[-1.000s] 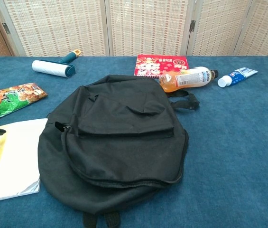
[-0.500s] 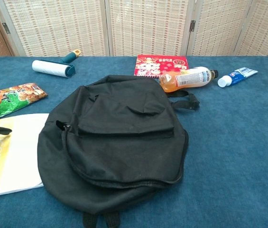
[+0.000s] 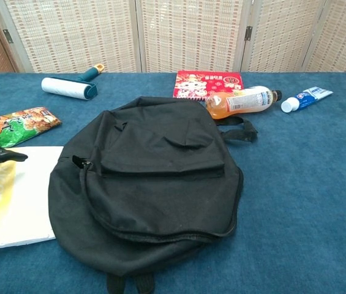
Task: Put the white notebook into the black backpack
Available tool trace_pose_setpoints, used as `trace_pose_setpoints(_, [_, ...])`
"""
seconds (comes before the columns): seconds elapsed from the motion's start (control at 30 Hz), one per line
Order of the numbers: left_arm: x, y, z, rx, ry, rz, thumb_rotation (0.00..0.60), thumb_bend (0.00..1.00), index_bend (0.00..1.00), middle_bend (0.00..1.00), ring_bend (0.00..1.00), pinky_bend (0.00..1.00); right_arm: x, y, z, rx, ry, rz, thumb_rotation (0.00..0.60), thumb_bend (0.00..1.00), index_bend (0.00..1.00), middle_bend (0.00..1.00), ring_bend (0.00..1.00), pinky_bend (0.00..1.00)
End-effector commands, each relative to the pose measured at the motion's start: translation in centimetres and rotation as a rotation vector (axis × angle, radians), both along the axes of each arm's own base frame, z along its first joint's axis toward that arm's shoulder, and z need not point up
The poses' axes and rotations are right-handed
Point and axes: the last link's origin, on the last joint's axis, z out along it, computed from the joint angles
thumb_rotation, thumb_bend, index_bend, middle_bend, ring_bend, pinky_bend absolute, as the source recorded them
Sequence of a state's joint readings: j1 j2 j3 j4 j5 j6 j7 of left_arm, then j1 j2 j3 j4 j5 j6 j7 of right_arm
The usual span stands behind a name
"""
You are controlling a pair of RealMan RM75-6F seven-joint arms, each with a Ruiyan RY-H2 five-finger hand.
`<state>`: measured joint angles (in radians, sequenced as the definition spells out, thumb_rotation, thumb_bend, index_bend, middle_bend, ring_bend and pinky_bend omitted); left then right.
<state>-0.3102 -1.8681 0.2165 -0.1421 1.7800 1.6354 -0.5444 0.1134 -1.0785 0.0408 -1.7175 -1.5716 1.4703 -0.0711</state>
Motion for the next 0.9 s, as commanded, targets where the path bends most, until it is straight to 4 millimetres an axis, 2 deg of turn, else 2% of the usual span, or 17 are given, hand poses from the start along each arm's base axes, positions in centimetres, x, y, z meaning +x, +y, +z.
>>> trace_pose_setpoints(0.03, [0.31,0.07,-0.1,-0.009,0.003,-0.022,0.6,0.45,0.16,0.19,0.19,0.21,-0.04,0.05,0.02,-0.001,0.0,0.0,0.6,0.0,0.0,0.0,0.07,0.14])
trace_pose_setpoints(0.4, [0.33,-0.46,0.0,0.0,-0.077,0.011,0.6,0.5,0.34,0.26,0.25,0.23,-0.22,-0.05,-0.09,0.002,0.002,-0.008,0.6,0.0,0.0,0.0,0.07,0.14])
trace_pose_setpoints(0.9, [0.72,-0.76,-0.47,0.006,-0.131,0.019,0.6,0.5,0.48,0.29,0.28,0.25,-0.27,-0.05,-0.15,0.003,0.004,-0.017,0.6,0.0,0.0,0.0,0.07,0.14])
